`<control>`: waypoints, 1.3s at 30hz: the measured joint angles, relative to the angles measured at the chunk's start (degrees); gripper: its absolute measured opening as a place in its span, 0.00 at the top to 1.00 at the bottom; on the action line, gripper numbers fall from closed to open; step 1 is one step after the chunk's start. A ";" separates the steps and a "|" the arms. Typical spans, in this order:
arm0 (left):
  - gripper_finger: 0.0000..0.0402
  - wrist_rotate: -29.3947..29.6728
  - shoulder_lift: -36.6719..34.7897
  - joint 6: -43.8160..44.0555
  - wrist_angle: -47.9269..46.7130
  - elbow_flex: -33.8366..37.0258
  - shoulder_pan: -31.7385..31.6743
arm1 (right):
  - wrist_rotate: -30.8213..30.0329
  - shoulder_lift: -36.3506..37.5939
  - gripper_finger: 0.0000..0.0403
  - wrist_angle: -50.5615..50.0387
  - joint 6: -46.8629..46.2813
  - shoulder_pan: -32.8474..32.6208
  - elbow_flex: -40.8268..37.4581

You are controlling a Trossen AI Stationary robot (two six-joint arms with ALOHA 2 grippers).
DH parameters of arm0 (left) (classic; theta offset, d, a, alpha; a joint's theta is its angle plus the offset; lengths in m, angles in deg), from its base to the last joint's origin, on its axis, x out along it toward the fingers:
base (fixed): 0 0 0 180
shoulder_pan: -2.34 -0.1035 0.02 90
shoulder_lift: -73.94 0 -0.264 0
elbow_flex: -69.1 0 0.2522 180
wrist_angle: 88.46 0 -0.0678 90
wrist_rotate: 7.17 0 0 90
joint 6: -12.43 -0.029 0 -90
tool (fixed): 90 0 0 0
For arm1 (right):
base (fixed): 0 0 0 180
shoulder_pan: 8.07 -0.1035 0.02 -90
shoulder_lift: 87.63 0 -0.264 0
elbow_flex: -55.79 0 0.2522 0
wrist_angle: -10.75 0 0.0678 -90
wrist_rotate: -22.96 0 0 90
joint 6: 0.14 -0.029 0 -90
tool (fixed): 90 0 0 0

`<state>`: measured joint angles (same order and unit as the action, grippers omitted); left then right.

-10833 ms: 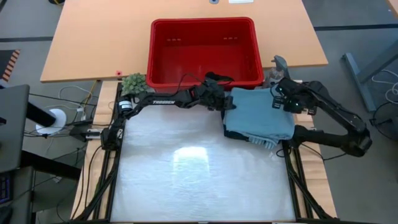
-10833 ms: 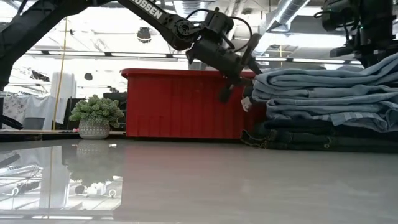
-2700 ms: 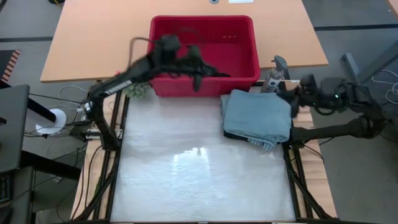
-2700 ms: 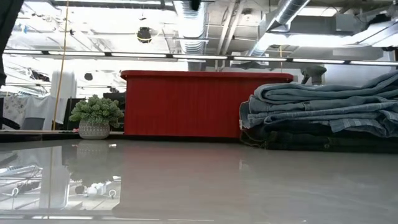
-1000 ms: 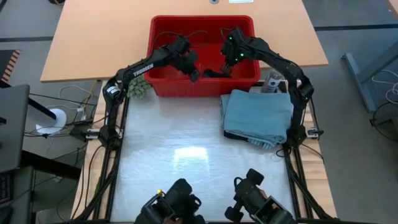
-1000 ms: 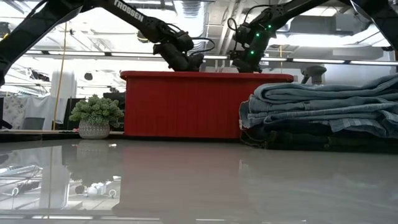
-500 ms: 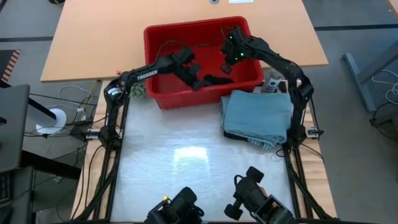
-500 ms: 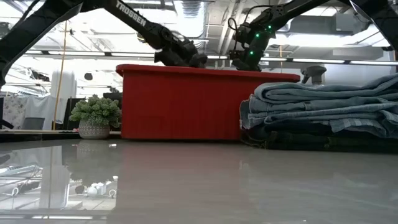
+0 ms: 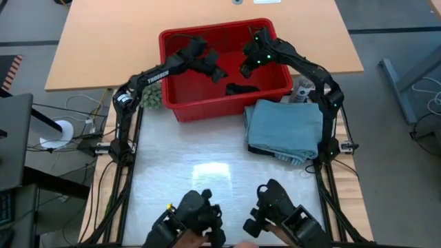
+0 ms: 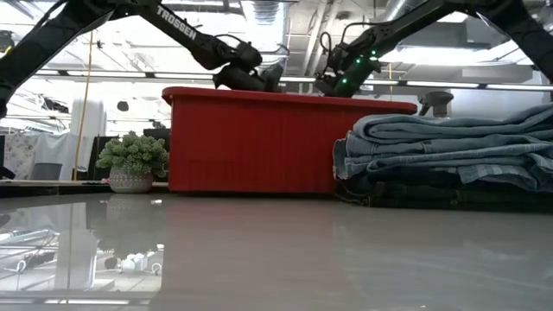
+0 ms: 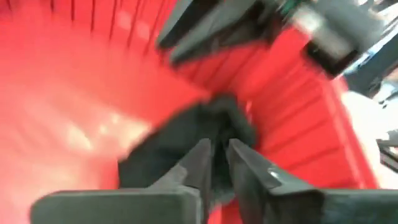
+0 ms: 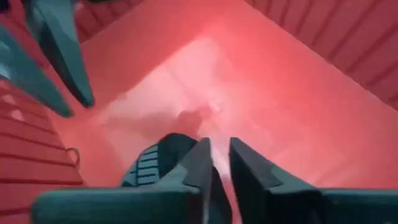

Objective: Fold Laundry from Bin
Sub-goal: Fold the black boxer short

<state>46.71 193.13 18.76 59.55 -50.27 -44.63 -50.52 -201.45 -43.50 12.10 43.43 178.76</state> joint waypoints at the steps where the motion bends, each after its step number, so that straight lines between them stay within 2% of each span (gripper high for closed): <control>1: 0.87 -0.55 0.00 -0.24 2.38 -0.04 -0.29 | -0.45 0.00 0.74 0.46 -0.35 0.14 0.00; 5: 0.73 -0.16 1.16 -7.11 5.29 -0.25 -0.40 | -0.09 2.37 0.59 1.62 -0.67 1.69 0.00; 8: 0.63 -1.65 4.18 -7.91 6.54 -0.08 0.31 | 0.06 5.09 0.50 3.51 -0.65 3.06 0.00; 13: 0.51 0.51 9.63 -6.27 11.91 -1.55 1.39 | -0.02 7.58 0.42 6.14 -0.41 4.68 0.02; 17: 0.50 0.18 13.67 -6.65 10.61 -3.85 1.52 | 0.02 8.15 0.42 6.30 -0.39 4.95 0.02; 21: 0.51 0.63 16.02 -10.53 4.12 -5.22 2.27 | 0.00 8.15 0.43 6.12 -0.34 4.93 0.02; 25: 0.51 7.82 16.06 -21.73 -2.00 -5.32 3.52 | 0.00 8.14 0.43 6.22 -0.21 4.90 0.02; 28: 0.51 10.89 16.06 -27.53 -4.68 -5.32 4.18 | 0.00 8.13 0.43 6.27 -0.21 4.93 0.02; 30: 0.52 14.17 16.08 -28.70 -5.37 -5.32 4.69 | -0.02 8.14 0.43 6.28 -0.21 4.90 0.02; 32: 0.58 17.38 16.56 -29.22 -5.25 -5.41 5.28 | -0.02 8.13 0.43 6.26 -0.22 4.90 0.02; 34: 0.69 18.46 16.79 -28.95 -5.83 -5.39 5.55 | -0.01 8.13 0.43 6.28 -0.21 4.90 0.02; 37: 0.93 18.87 16.77 -27.33 -4.60 -5.39 5.82 | -0.02 8.13 0.43 6.26 -0.21 4.90 0.02; 39: 0.97 19.06 16.76 -25.42 -4.74 -6.15 5.80 | -0.03 8.22 0.43 6.25 -0.22 4.90 0.02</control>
<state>65.78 209.90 -6.67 54.81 -56.43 -38.83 -50.54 -193.24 -37.25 11.88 48.33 178.78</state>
